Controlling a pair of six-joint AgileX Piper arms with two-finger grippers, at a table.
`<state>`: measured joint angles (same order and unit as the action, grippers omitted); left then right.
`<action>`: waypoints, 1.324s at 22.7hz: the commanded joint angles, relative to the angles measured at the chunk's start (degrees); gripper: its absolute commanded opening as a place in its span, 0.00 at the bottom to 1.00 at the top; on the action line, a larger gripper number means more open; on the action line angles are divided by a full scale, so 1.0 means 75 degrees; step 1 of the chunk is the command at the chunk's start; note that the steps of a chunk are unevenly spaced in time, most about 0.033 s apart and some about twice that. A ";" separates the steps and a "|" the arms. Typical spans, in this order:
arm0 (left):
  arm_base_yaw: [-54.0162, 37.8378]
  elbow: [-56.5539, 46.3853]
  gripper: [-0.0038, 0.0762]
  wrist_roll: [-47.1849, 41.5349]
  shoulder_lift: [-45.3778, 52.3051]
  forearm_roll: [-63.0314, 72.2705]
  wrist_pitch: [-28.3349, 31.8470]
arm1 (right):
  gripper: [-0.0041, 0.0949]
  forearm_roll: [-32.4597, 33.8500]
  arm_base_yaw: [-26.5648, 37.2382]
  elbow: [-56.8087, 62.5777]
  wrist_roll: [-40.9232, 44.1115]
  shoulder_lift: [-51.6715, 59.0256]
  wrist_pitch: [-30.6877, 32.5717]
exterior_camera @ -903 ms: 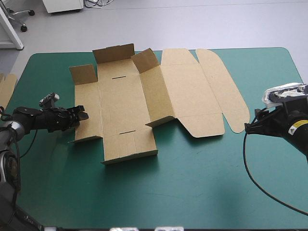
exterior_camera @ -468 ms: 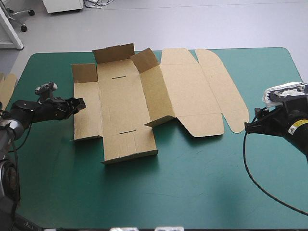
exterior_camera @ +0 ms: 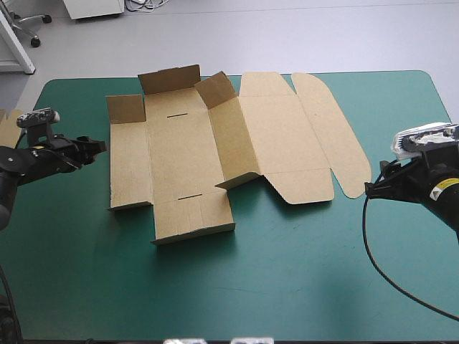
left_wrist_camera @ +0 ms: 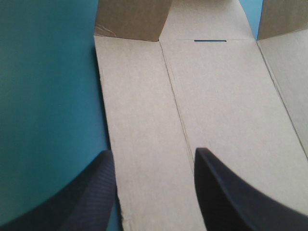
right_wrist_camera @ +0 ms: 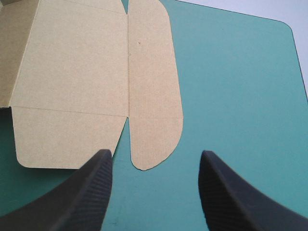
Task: Fold the box
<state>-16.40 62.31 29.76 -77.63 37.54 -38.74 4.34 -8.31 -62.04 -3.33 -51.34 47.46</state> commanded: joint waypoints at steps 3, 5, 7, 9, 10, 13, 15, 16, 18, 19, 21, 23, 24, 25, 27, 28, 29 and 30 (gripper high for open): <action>-0.1061 0.0244 0.51 -0.0385 0.0820 0.0027 -0.0865 | 0.56 0.0132 0.0068 -0.0261 -0.0061 0.0031 -0.0339; -0.2037 0.0244 0.51 -0.0455 0.0960 0.0185 -0.1491 | 0.56 0.0197 0.0068 -0.0261 -0.0061 0.0031 -0.0340; -0.2635 0.0244 0.51 -0.0161 0.0960 0.0807 -0.1698 | 0.56 0.0297 0.0068 -0.0261 -0.0047 0.0031 -0.0340; -0.2690 0.0229 0.51 -0.0082 0.0922 0.0655 -0.1602 | 0.56 0.0280 0.0068 -0.0261 -0.0047 0.0031 -0.0126; -0.2690 0.0217 0.51 -0.0082 0.0748 0.0661 -0.1485 | 0.56 0.0300 0.0068 -0.0261 0.0045 0.0031 0.0034; -0.2690 0.0217 0.51 0.0001 -0.0151 0.1031 -0.1523 | 0.56 0.0300 0.0068 -0.0261 0.0078 0.0031 0.0046; -0.2690 0.0217 0.51 0.0196 -0.0797 0.1387 -0.1608 | 0.56 0.0300 0.0068 -0.0261 0.0078 0.0031 0.0064; -0.2690 0.0217 0.51 0.0314 -0.1011 0.1609 -0.1715 | 0.56 0.0300 0.0068 -0.0261 0.0078 0.0031 0.0049; -0.2609 0.0195 0.51 0.0748 -0.1456 0.1929 -0.1900 | 0.56 0.0300 0.0068 -0.0261 0.0078 0.0031 0.0049; -0.2532 0.0118 0.51 0.0751 -0.1701 0.1927 -0.1811 | 0.56 0.0300 0.0068 -0.0261 0.0078 0.0031 0.0049; -0.2387 -0.0126 0.51 0.0763 -0.2142 0.1967 -0.1648 | 0.56 0.0300 0.0068 -0.0261 0.0078 0.0031 0.0065; -0.2309 -0.0283 0.51 0.1101 -0.2332 0.2192 -0.1648 | 0.56 0.0332 0.0068 -0.0261 0.0078 0.0031 0.0065; -0.2237 -0.0381 0.51 0.1313 -0.2376 0.2413 -0.1633 | 0.56 0.0332 0.0068 -0.0261 0.0078 0.0031 0.0065; -0.2177 -0.0444 0.51 0.1470 -0.2415 0.2635 -0.1614 | 0.56 0.0332 0.0068 -0.0261 0.0078 0.0031 0.0065; -0.2060 -0.0514 0.51 0.1719 -0.2480 0.3008 -0.1568 | 0.56 0.0332 0.0068 -0.0261 0.0078 0.0031 0.0065; -0.1991 -0.0552 0.51 0.1798 -0.2490 0.3156 -0.1568 | 0.56 0.0332 0.0068 -0.0261 0.0078 0.0031 0.0065; -0.1890 -0.0552 0.51 0.1878 -0.2549 0.3266 -0.1544 | 0.56 0.0332 0.0068 -0.0261 0.0078 0.0031 0.0065; -0.1788 -0.0552 0.51 0.1926 -0.2582 0.3282 -0.1559 | 0.56 0.0344 0.0068 -0.0261 0.0078 0.0031 0.0065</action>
<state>-31.60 57.22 42.35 -98.81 57.01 -49.83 5.78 -8.31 -62.04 -2.68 -51.34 51.11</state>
